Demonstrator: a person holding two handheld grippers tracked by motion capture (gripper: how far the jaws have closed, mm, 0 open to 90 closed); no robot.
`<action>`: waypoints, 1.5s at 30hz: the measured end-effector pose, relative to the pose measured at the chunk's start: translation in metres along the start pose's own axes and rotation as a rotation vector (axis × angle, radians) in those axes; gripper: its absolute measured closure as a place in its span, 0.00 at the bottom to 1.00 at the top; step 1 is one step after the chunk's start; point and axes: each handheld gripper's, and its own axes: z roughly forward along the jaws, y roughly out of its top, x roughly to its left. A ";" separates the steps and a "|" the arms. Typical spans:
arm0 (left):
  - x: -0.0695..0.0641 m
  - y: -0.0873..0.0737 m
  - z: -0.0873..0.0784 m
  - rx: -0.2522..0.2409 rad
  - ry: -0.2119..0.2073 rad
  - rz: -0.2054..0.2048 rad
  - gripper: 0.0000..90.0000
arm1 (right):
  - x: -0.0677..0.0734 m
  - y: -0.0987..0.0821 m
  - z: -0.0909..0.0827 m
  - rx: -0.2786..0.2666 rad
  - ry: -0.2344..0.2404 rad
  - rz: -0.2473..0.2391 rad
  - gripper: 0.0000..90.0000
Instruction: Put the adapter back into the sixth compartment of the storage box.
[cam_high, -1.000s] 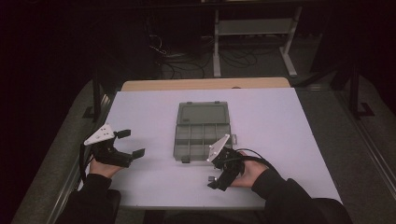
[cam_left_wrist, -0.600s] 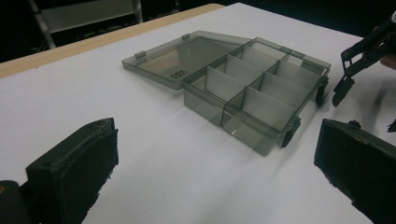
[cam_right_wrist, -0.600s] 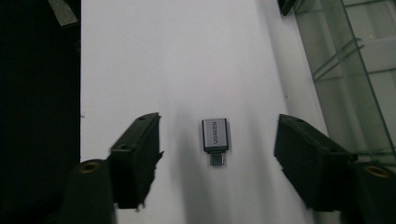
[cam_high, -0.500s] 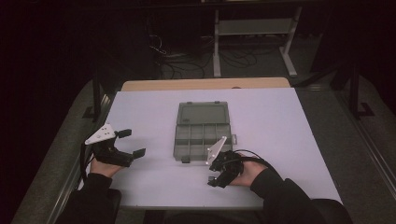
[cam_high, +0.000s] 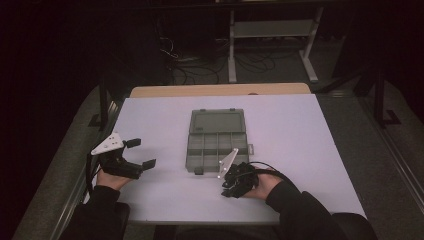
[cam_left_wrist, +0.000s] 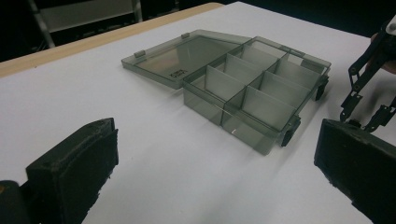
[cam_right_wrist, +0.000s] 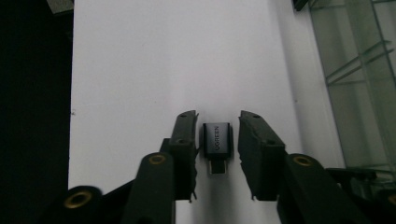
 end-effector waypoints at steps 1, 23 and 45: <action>0.000 0.000 0.000 0.000 0.000 0.000 0.00 | 0.000 0.000 0.000 -0.001 -0.003 -0.001 0.77; 0.000 0.000 0.000 0.003 -0.002 -0.003 0.00 | -0.003 0.003 -0.011 -0.023 0.003 0.022 0.84; 0.000 0.000 0.001 0.005 -0.002 -0.004 0.00 | -0.016 0.008 -0.051 -0.104 -0.014 0.046 0.84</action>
